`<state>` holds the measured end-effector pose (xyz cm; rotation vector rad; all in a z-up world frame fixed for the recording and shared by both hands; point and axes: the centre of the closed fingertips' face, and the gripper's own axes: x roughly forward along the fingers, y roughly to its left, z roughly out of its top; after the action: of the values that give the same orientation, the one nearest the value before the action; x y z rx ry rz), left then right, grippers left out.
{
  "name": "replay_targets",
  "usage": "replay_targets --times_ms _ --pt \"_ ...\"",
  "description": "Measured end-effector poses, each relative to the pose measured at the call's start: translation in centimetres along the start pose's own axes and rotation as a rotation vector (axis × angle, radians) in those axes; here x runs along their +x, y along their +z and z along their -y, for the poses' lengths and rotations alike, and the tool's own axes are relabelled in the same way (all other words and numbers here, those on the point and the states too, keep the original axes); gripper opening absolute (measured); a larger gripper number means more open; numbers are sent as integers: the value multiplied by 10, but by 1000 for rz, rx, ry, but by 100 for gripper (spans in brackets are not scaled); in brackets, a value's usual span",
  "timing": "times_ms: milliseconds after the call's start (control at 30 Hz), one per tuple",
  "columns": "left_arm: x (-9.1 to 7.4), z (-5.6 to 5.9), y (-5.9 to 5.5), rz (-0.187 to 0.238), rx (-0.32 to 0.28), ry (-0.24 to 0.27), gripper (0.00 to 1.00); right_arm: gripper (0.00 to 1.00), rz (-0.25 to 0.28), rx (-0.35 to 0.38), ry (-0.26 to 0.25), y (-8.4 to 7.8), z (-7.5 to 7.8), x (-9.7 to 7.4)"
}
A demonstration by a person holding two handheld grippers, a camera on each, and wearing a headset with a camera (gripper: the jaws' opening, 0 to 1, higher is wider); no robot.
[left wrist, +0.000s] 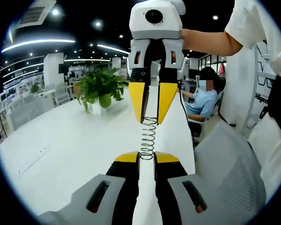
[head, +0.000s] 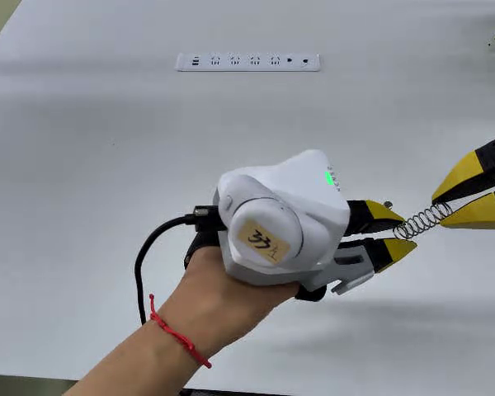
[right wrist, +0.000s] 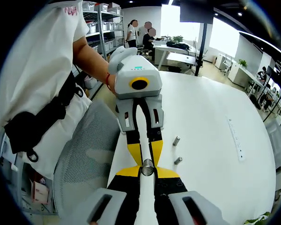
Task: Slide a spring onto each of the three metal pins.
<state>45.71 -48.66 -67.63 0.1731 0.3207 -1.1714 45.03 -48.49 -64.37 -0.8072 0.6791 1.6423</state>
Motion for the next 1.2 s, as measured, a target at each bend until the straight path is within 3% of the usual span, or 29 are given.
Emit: replay_targets --times_ms 600,1000,1200 --pt "-1 1 0 7 0 -10 6 6 -2 -6 -1 3 -1 0" --pt "-1 3 3 37 -38 -21 6 7 6 -16 0 4 -2 -1" --pt "-1 3 4 41 -34 -23 6 12 12 -17 7 6 -3 -1"
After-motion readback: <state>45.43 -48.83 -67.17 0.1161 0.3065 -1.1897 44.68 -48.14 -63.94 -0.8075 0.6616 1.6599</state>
